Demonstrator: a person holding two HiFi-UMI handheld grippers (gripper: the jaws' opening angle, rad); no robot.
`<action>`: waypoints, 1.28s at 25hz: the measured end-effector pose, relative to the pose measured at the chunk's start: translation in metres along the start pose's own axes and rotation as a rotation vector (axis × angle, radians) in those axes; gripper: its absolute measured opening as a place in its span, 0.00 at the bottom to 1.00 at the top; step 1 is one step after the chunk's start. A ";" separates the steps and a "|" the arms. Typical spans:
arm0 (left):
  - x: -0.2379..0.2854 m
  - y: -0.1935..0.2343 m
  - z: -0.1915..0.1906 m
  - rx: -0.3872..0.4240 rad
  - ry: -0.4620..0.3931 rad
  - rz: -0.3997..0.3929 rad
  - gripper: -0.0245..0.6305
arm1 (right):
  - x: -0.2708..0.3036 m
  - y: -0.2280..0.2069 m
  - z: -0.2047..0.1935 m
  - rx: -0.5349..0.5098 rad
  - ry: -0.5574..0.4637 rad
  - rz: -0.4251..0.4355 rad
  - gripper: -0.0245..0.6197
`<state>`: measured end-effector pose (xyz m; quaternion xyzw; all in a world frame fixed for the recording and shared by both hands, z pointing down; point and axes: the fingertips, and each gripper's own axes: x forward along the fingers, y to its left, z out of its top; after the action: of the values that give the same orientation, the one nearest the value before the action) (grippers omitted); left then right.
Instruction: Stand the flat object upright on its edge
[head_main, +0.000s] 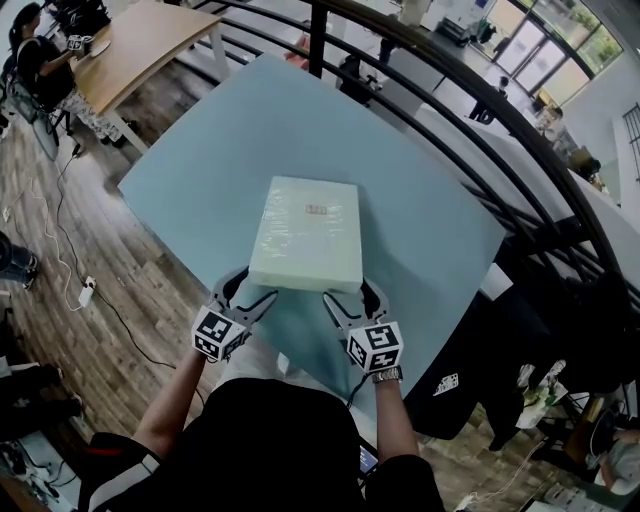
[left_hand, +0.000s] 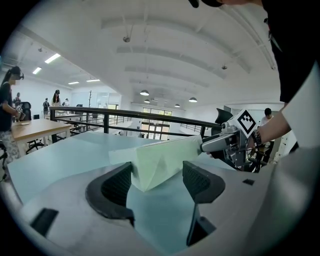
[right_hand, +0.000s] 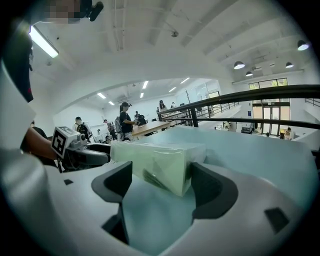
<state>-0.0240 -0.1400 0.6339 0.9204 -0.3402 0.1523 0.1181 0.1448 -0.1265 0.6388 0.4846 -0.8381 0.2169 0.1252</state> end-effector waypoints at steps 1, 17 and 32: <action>-0.001 0.000 0.002 0.001 -0.005 0.003 0.50 | -0.002 0.001 0.001 -0.003 -0.003 0.001 0.57; -0.017 -0.005 0.030 0.015 -0.057 0.008 0.50 | -0.022 0.017 0.024 -0.027 -0.065 0.000 0.57; -0.029 -0.016 0.054 0.033 -0.107 0.008 0.50 | -0.043 0.025 0.045 -0.041 -0.118 -0.002 0.57</action>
<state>-0.0239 -0.1283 0.5713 0.9277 -0.3470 0.1089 0.0840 0.1446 -0.1053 0.5752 0.4948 -0.8478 0.1707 0.0856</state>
